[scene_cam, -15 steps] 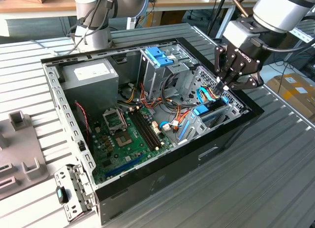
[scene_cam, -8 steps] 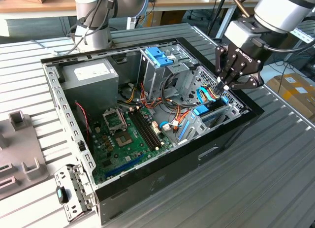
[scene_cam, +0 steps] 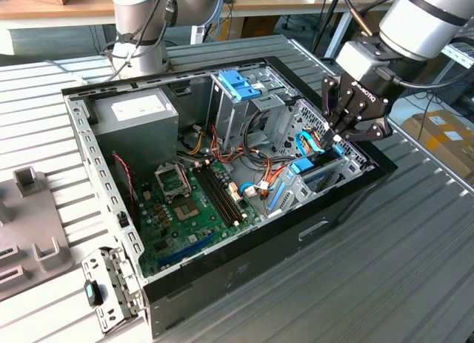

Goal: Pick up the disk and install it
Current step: 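Insert the second disk wire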

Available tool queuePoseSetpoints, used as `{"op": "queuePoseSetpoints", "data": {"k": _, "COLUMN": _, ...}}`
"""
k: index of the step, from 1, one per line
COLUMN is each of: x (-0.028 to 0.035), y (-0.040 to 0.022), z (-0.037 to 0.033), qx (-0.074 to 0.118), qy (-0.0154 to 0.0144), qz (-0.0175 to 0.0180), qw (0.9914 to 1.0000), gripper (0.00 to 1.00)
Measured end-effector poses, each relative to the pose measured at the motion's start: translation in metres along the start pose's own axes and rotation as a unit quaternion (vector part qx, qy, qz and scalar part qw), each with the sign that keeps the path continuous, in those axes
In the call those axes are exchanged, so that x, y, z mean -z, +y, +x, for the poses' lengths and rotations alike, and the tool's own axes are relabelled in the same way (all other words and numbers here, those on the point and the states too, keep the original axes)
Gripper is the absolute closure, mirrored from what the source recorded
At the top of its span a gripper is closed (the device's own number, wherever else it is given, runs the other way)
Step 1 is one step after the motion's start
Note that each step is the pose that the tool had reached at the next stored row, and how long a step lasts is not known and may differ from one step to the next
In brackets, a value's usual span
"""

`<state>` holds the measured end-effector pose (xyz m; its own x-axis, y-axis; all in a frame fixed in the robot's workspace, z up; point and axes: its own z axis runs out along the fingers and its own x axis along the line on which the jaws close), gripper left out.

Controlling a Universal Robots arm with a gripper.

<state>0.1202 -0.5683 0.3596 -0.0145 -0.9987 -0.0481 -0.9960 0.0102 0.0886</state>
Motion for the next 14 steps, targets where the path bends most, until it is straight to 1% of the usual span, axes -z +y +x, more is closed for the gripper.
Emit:
{"op": "queuePoseSetpoints", "data": {"k": 4, "x": -0.0049, "y": -0.0004, "z": 0.0006, "qx": 0.000, "qy": -0.0001, "qz": -0.0029, "qw": 1.00000, "gripper": 0.89}}
{"op": "queuePoseSetpoints", "data": {"k": 14, "x": -0.0140, "y": -0.0013, "z": 0.0018, "qx": 0.000, "qy": -0.0003, "qz": -0.0073, "qw": 0.99997, "gripper": 0.89}}
